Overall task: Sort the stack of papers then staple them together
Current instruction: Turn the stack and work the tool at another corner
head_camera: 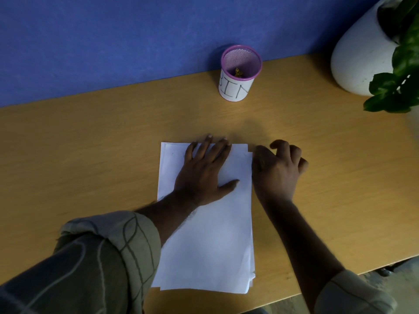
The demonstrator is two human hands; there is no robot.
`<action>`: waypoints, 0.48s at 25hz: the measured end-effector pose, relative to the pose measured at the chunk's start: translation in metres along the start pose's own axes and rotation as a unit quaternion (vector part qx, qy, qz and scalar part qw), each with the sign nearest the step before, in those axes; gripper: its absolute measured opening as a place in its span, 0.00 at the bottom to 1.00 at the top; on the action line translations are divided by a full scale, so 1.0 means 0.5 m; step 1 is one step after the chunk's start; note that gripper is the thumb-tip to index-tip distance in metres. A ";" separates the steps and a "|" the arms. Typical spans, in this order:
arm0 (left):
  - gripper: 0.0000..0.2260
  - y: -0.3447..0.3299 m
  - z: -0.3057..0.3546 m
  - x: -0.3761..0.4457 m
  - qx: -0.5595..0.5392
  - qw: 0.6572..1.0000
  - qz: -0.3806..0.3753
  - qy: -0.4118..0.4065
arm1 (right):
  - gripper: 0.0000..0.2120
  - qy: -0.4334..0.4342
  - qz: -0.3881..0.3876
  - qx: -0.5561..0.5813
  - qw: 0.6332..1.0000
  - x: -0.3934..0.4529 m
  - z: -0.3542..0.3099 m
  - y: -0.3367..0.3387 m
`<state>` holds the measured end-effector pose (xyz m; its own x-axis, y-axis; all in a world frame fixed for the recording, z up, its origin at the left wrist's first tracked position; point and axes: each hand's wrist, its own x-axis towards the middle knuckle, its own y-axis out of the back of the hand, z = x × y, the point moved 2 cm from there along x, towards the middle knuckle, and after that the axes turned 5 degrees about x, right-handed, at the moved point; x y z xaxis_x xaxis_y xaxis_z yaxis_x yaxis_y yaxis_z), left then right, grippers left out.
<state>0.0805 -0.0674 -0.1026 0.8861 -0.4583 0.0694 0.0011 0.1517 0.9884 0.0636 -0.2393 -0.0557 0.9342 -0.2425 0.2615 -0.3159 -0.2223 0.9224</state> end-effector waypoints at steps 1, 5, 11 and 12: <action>0.39 0.001 0.000 -0.001 -0.002 1.000 0.007 -0.001 | 0.05 0.017 -0.016 -0.009 1.000 0.007 -0.008 -0.002; 0.39 -0.003 -0.001 -0.001 -0.002 1.000 0.009 -0.001 | 0.08 0.039 -0.105 -0.040 0.993 0.026 -0.029 -0.018; 0.39 -0.008 -0.001 -0.001 -0.006 1.000 0.024 0.000 | 0.10 0.030 -0.150 -0.068 0.986 0.053 -0.044 -0.020; 0.39 -0.008 -0.001 -0.001 -0.008 1.000 0.024 0.001 | 0.09 0.032 -0.164 -0.082 0.983 0.059 -0.047 -0.021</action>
<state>0.0805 -0.0674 -0.1068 0.8863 -0.4481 0.1171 -0.0351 0.1872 0.9817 0.0983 -0.2216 -0.0512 0.9915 -0.1220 -0.0443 0.0292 -0.1224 0.9920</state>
